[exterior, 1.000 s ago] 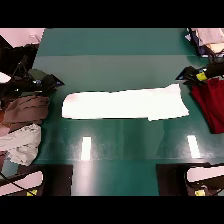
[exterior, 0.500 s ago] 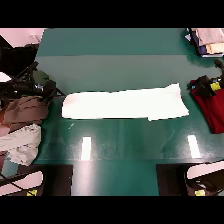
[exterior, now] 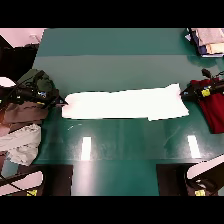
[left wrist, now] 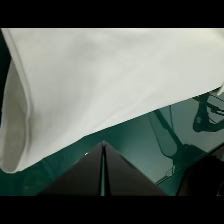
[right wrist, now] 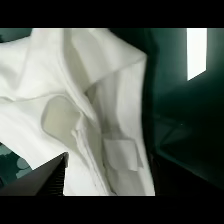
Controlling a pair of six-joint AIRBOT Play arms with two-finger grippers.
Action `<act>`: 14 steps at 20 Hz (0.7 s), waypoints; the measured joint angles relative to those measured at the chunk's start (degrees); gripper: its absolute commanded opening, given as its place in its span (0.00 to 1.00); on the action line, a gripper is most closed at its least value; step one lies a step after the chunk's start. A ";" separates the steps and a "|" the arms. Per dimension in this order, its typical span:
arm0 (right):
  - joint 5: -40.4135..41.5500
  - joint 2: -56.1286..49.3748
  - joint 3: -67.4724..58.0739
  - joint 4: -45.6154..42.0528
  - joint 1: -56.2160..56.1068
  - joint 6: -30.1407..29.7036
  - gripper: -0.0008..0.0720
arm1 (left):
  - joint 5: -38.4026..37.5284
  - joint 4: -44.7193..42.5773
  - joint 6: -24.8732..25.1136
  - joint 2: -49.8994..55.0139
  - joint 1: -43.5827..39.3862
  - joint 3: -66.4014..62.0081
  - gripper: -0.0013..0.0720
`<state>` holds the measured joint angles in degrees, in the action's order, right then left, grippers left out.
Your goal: Fold the shirts.
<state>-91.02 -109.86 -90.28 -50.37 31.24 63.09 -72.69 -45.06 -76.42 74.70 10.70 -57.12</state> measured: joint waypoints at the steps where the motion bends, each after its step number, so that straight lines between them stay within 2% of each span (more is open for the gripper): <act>1: -0.31 -0.48 0.00 0.55 -0.44 -0.98 0.82 | 0.04 0.02 -0.02 0.00 0.00 0.09 0.05; 5: -1.81 -1.51 0.02 2.43 -2.58 -4.87 0.82 | 0.22 0.11 -0.04 0.00 0.00 0.22 0.05; 8: -2.86 -1.75 0.09 3.06 -4.24 -6.29 0.76 | 0.26 0.11 -0.02 0.00 0.00 0.22 0.05; 9: -3.15 -1.79 0.11 3.13 -4.81 -6.58 0.57 | 0.33 0.13 -0.02 0.00 0.00 0.22 0.05; 11: -3.23 -1.92 0.13 2.91 -6.08 -6.86 0.12 | 0.57 0.13 0.07 0.00 0.00 0.24 0.05; 12: -3.61 -1.88 0.11 3.39 -6.62 -7.15 0.04 | 0.85 0.13 0.13 0.00 0.00 0.22 0.05; 14: -3.98 -1.84 0.11 3.72 -7.50 -7.58 0.04 | 1.38 0.09 0.20 0.00 -0.46 0.13 0.05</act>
<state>-95.00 -111.70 -90.17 -46.65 23.75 55.51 -71.31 -44.97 -76.23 74.70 10.24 -56.99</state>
